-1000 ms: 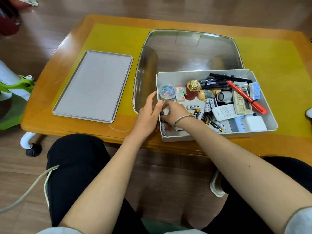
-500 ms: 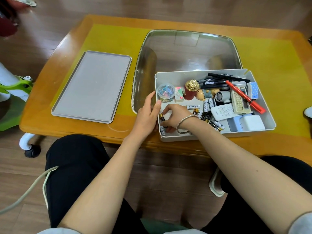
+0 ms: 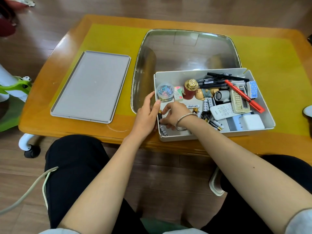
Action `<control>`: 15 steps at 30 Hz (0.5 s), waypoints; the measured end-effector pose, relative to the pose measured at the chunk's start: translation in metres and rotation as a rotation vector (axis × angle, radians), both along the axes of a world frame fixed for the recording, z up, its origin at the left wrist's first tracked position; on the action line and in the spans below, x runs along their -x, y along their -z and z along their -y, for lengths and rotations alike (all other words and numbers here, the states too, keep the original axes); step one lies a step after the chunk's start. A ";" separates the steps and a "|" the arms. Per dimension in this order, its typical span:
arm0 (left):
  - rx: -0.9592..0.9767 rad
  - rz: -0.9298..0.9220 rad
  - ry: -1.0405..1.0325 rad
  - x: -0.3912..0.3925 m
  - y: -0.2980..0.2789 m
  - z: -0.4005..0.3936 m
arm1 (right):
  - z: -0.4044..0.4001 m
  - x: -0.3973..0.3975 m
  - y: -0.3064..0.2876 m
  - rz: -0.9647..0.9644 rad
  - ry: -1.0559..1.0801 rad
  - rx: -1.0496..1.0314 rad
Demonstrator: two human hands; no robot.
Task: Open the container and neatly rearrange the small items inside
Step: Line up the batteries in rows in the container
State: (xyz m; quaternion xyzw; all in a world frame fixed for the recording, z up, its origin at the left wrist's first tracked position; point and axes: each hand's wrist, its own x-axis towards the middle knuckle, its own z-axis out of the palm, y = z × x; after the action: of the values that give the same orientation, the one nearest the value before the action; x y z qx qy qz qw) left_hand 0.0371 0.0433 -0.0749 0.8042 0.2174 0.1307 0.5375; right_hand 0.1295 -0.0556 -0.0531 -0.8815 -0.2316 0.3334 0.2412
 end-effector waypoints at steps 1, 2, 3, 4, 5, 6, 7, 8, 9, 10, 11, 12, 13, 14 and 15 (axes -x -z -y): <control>0.000 0.000 -0.007 0.000 0.000 0.000 | 0.002 0.000 -0.001 -0.019 0.001 0.005; 0.001 -0.003 -0.012 0.000 0.001 -0.001 | 0.003 -0.001 -0.002 -0.028 0.010 0.007; 0.005 -0.007 -0.014 0.000 0.001 -0.001 | 0.005 -0.001 -0.004 -0.029 0.028 0.011; 0.009 -0.010 -0.014 0.000 0.001 -0.001 | 0.007 -0.002 -0.005 -0.035 0.049 0.012; 0.013 -0.010 -0.013 -0.001 0.001 0.000 | 0.008 -0.001 -0.007 -0.051 0.059 0.023; 0.017 -0.006 -0.011 -0.001 0.001 0.000 | 0.008 -0.001 -0.009 -0.067 0.040 0.052; 0.022 0.000 -0.008 -0.001 0.001 0.000 | 0.007 0.001 -0.011 -0.078 0.000 0.095; 0.027 0.003 -0.004 -0.001 0.001 0.001 | 0.006 0.003 -0.012 -0.087 -0.040 0.132; 0.030 0.004 -0.001 -0.001 0.001 0.001 | 0.004 0.005 -0.014 -0.094 -0.065 0.150; 0.032 0.006 -0.001 -0.001 0.001 0.001 | 0.002 0.006 -0.014 -0.099 -0.078 0.150; 0.033 0.011 -0.002 -0.001 0.001 0.001 | 0.000 0.007 -0.015 -0.099 -0.085 0.145; 0.033 0.014 -0.003 -0.002 0.002 0.001 | 0.000 0.008 -0.016 -0.096 -0.088 0.142; 0.034 0.016 -0.003 -0.002 0.002 0.001 | 0.000 0.008 -0.016 -0.094 -0.090 0.144; 0.036 0.016 -0.002 -0.002 0.002 0.001 | 0.001 0.008 -0.015 -0.093 -0.090 0.145; 0.035 0.016 -0.001 -0.002 0.002 0.001 | 0.002 0.007 -0.015 -0.091 -0.088 0.147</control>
State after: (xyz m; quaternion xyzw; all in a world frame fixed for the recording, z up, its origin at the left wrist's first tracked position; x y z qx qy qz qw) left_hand 0.0388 0.0428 -0.0769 0.7934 0.2158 0.1336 0.5533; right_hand 0.1220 -0.0574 -0.0381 -0.8697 -0.2339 0.3995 0.1713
